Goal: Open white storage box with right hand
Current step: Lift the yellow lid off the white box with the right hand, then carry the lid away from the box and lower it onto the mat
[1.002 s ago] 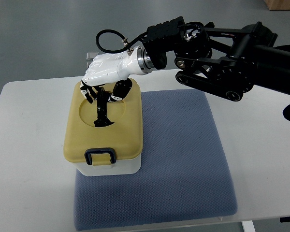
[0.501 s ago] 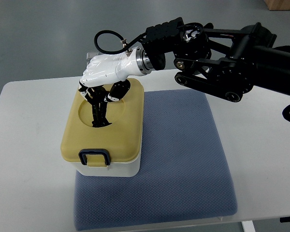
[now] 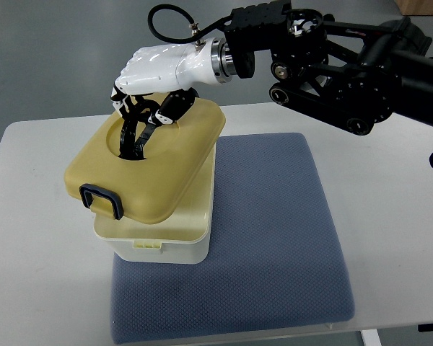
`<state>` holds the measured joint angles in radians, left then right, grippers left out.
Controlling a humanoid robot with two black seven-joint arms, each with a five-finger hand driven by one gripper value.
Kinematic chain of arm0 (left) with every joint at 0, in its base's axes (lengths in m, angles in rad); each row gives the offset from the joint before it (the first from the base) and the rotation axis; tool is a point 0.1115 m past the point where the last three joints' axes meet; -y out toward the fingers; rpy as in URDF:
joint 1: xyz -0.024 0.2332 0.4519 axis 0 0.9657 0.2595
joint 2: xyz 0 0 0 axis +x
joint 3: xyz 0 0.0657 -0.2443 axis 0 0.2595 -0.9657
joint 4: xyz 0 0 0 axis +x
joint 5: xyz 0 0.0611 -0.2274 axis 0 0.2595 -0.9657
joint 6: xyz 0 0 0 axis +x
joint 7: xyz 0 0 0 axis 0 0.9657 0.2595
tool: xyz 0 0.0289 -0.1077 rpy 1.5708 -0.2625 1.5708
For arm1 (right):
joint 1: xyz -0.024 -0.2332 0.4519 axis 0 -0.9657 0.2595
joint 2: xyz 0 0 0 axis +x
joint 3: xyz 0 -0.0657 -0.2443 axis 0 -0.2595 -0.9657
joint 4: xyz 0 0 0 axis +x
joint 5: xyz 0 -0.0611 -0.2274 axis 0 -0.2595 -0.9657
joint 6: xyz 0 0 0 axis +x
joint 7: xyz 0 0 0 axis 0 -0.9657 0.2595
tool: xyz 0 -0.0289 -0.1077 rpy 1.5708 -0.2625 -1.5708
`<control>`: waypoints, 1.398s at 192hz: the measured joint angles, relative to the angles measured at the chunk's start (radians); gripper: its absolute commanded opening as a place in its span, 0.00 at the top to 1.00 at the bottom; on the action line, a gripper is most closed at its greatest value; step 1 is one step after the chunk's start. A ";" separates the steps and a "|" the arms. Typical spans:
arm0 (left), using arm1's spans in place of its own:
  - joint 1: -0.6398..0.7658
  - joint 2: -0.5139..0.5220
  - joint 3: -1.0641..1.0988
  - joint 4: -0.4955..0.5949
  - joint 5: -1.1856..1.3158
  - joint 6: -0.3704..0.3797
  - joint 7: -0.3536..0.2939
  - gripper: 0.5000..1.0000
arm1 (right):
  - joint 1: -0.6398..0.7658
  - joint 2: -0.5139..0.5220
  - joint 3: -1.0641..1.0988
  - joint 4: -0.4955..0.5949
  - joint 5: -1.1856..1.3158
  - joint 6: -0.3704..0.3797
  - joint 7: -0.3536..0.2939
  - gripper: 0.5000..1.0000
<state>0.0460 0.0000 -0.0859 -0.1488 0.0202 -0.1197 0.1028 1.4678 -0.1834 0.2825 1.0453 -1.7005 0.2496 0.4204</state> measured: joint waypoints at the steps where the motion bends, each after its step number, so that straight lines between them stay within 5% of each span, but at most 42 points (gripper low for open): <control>1: 0.000 0.000 0.000 0.000 0.000 0.000 0.000 0.00 | 0.000 -0.002 0.002 0.000 0.000 0.000 0.000 1.00; 60: 0.000 0.000 0.000 0.000 0.000 0.000 0.000 0.00 | -0.021 -0.128 0.060 0.004 0.018 -0.018 0.006 1.00; 157: 0.000 0.000 0.000 0.000 0.000 0.000 0.000 0.00 | -0.173 -0.380 0.046 0.004 0.058 -0.181 0.012 1.00; 268: 0.000 0.000 0.000 0.000 0.000 0.000 0.000 0.00 | -0.411 -0.388 -0.004 -0.188 0.130 -0.354 0.111 1.00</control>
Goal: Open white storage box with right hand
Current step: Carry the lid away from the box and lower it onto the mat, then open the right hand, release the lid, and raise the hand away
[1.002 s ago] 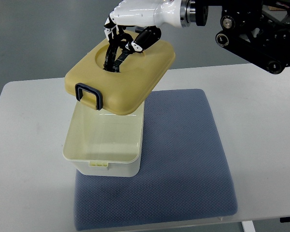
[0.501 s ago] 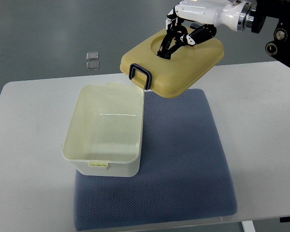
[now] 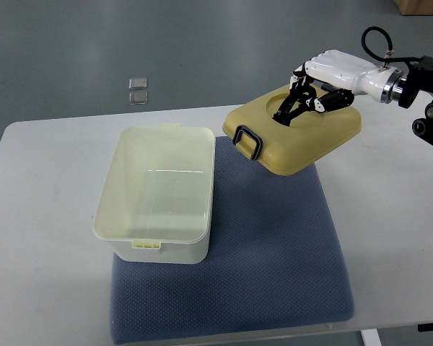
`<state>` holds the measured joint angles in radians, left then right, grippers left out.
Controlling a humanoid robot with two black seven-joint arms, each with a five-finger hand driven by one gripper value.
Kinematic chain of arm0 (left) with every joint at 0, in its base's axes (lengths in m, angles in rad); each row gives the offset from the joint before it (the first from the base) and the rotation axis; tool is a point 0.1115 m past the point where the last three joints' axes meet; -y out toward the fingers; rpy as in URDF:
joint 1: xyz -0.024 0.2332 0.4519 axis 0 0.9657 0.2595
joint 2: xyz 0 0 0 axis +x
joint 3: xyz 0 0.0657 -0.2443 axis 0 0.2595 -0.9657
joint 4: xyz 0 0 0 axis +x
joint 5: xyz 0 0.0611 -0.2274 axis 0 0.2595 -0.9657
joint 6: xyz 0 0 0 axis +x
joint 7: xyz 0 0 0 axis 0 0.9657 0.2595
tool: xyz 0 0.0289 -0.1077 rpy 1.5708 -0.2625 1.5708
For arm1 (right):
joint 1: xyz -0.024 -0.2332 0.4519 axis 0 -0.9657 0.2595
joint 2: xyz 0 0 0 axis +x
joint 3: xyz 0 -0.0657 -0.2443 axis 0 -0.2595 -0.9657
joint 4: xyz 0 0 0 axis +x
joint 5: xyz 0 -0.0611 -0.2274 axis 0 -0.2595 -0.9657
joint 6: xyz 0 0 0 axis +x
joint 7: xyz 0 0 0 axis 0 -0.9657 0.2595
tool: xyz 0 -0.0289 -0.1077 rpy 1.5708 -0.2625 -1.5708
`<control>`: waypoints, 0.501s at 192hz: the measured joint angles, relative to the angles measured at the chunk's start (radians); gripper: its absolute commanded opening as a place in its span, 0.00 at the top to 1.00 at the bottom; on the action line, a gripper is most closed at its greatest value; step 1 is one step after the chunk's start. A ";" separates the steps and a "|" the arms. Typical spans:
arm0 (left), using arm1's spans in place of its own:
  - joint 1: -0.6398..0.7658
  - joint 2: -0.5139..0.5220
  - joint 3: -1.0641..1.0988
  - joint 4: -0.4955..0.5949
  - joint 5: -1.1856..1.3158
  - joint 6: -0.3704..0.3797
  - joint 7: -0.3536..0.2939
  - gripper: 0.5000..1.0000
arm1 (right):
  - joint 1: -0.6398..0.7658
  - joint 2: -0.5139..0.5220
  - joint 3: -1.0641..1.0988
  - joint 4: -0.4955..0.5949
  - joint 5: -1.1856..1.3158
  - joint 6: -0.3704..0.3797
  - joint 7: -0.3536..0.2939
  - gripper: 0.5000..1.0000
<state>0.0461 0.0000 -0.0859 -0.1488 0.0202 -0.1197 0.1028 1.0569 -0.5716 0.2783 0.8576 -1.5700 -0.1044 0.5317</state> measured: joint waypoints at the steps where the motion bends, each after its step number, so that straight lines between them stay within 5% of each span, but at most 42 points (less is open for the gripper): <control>1: 0.000 0.000 0.000 0.000 0.000 0.000 0.000 0.00 | 0.000 0.000 -0.001 -0.002 0.001 -0.001 0.001 1.00; 61: 0.000 0.000 0.000 0.000 0.000 0.000 0.000 0.00 | -0.057 0.026 -0.025 -0.020 0.029 -0.014 0.003 1.00; 74: 0.000 0.000 0.000 0.000 0.000 0.000 0.000 0.00 | -0.073 0.050 -0.025 -0.020 0.029 -0.014 0.001 0.78; 85: 0.000 0.000 0.000 0.000 0.000 0.000 0.000 0.00 | -0.086 0.064 -0.025 -0.020 0.029 -0.014 0.000 0.38; 96: 0.000 0.000 0.000 0.000 0.000 0.000 0.000 0.00 | -0.097 0.078 -0.023 -0.019 0.030 -0.018 0.000 0.26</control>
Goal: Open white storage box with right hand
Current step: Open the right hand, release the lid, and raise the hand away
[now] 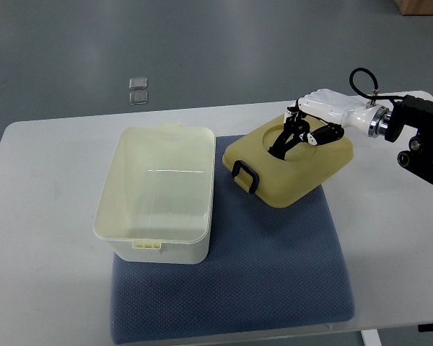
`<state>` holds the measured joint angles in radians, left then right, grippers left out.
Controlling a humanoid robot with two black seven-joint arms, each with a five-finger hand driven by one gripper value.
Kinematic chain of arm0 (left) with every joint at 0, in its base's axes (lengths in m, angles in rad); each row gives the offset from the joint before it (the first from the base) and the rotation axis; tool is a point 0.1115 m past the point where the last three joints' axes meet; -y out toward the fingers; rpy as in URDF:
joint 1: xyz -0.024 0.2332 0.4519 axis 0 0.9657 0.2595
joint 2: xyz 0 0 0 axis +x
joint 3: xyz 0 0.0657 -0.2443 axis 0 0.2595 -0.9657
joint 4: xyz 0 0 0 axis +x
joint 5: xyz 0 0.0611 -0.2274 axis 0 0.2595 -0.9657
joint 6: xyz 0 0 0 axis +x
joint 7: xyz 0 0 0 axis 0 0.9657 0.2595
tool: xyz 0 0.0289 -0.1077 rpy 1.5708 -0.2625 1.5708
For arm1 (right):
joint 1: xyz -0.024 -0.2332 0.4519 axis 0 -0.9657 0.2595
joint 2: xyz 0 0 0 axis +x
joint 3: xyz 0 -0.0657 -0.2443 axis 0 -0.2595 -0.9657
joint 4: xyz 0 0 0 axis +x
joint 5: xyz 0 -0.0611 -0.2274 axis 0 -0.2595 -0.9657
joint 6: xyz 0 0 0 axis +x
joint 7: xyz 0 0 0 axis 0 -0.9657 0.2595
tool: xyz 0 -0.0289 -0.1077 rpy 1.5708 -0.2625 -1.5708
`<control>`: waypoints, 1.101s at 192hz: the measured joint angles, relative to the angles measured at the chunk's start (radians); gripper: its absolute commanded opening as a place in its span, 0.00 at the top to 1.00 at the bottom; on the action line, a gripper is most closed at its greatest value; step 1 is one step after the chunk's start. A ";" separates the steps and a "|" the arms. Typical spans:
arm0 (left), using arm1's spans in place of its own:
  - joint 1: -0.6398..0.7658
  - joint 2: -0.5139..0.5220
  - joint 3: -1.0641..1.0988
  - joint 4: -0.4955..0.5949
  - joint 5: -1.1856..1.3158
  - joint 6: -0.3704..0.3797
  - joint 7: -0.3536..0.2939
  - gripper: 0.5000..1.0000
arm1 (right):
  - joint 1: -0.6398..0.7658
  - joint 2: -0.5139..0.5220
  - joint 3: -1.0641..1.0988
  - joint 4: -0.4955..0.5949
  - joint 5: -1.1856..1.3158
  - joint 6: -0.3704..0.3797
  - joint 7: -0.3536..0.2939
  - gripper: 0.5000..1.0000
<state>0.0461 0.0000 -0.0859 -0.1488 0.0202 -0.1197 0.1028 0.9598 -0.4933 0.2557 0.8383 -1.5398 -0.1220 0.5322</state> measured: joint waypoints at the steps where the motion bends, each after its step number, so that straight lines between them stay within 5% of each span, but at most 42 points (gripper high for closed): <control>1: 0.000 0.000 0.000 0.000 0.000 0.000 0.000 0.00 | -0.001 0.001 0.000 0.000 0.000 -0.001 0.000 0.25; 16: 0.000 0.000 0.000 0.000 0.000 0.000 0.000 0.00 | -0.013 0.025 0.004 0.001 0.002 -0.019 0.003 0.15; 57: 0.000 0.000 0.000 0.000 0.000 0.000 0.000 0.00 | -0.021 0.036 0.004 0.011 0.014 -0.052 0.040 0.14; 95: 0.000 0.000 0.000 0.000 0.000 0.000 0.000 0.00 | -0.008 0.018 0.008 0.012 0.074 -0.011 0.078 0.15; 150: 0.000 0.000 0.000 0.000 0.000 0.000 0.000 0.00 | 0.065 -0.054 0.018 0.009 0.722 0.392 0.060 0.15; 211: 0.000 0.000 0.000 0.000 0.000 0.000 0.000 0.00 | 0.053 -0.039 0.014 0.005 1.437 0.668 -0.218 0.14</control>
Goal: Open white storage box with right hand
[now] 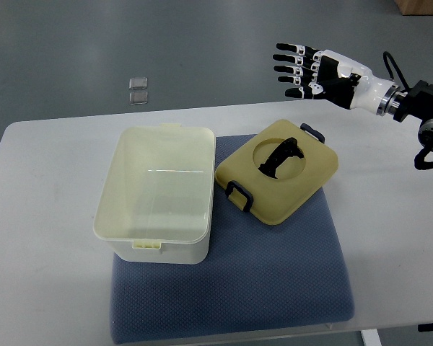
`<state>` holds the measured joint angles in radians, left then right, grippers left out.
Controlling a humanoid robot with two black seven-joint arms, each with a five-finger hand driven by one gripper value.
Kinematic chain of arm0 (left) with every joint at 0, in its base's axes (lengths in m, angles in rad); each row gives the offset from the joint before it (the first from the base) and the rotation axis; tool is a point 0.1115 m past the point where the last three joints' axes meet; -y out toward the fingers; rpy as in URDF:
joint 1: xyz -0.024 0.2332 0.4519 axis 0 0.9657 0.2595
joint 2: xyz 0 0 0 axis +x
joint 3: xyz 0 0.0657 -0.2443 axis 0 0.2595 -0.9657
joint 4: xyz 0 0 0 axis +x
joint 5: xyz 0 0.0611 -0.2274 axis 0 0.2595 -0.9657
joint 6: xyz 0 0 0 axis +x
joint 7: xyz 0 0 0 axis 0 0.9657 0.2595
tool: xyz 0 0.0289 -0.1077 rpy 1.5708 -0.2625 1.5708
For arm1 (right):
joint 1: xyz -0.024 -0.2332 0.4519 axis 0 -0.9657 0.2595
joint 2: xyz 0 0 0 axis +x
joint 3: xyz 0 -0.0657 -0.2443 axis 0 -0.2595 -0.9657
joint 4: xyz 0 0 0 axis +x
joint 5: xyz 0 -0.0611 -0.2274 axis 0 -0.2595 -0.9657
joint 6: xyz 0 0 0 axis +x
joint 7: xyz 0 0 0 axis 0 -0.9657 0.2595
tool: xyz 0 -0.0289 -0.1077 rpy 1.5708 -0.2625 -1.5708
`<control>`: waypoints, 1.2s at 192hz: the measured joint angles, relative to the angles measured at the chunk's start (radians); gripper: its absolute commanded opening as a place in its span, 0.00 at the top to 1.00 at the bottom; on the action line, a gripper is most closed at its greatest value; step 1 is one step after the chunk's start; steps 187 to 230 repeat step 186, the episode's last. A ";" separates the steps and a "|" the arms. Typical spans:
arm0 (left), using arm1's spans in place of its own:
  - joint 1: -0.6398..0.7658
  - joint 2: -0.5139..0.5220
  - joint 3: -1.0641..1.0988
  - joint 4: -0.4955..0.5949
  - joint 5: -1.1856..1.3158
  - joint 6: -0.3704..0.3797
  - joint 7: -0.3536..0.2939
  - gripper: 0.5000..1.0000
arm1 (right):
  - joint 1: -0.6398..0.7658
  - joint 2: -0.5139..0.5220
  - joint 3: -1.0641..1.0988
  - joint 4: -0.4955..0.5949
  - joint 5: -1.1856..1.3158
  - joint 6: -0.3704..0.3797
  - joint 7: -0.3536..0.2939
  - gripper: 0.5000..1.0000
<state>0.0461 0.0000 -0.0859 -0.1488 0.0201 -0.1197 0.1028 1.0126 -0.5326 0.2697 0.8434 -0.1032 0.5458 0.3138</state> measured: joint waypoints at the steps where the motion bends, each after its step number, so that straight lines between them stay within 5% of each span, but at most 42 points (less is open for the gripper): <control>1: 0.000 0.000 0.000 0.000 0.000 0.000 0.000 0.00 | 0.000 0.000 0.000 0.000 0.012 0.001 -0.008 0.14; 31: 0.000 0.000 0.000 0.000 0.000 0.000 0.000 0.00 | -0.026 0.035 -0.002 -0.004 0.341 -0.018 -0.269 0.14; 51: 0.000 0.000 0.000 0.000 0.000 0.000 0.000 0.00 | -0.038 0.053 -0.002 -0.006 0.465 -0.059 -0.347 0.14; 94: 0.000 0.000 0.000 0.000 0.000 0.000 0.000 0.00 | -0.063 0.093 0.001 -0.006 0.546 -0.104 -0.342 0.14; 230: 0.000 0.000 0.000 0.000 0.000 0.000 0.000 0.00 | -0.074 0.092 0.000 -0.004 0.531 -0.066 -0.321 0.14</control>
